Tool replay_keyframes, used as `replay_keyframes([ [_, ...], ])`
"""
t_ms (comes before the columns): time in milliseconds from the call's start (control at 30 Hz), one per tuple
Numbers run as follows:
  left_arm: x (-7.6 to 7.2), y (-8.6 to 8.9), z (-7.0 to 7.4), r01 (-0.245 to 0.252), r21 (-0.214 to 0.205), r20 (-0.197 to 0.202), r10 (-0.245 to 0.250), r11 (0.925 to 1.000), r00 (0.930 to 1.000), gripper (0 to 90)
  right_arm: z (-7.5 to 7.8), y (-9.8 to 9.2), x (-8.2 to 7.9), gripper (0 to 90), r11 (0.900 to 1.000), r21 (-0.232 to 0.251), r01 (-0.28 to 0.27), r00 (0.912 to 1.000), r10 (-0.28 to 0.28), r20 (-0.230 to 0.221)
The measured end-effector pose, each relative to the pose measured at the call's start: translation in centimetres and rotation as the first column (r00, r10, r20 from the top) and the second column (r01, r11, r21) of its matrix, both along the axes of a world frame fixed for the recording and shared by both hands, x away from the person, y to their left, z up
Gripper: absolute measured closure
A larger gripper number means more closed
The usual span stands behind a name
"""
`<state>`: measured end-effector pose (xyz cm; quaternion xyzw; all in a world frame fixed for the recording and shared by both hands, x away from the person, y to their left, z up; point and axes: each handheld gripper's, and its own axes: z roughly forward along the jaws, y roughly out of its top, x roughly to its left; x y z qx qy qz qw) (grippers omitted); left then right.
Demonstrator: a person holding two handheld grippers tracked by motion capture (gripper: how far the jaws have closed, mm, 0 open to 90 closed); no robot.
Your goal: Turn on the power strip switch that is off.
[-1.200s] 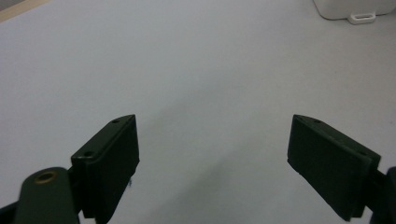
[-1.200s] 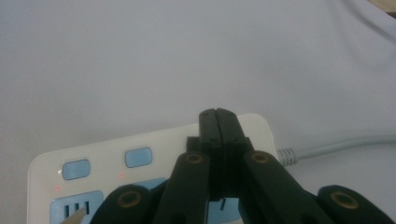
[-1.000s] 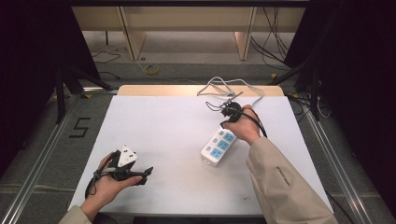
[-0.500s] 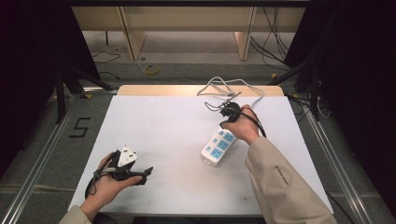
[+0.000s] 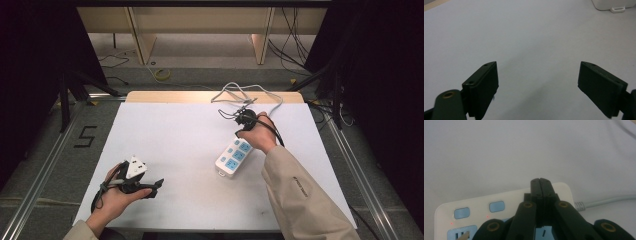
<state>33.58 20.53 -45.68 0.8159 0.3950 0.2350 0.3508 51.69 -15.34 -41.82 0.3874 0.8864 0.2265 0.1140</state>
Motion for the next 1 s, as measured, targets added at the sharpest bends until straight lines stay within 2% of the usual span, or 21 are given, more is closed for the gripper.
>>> replay_keyframes([
  [1000, 0.02, -0.01, -0.01, -0.003, -0.004, 0.0, 0.003, 1.0, 1.0, 16.3, -0.99, 0.7, 0.25, 90.0, 0.9992, -0.035, -0.021, 0.9992, 0.02, -0.035],
])
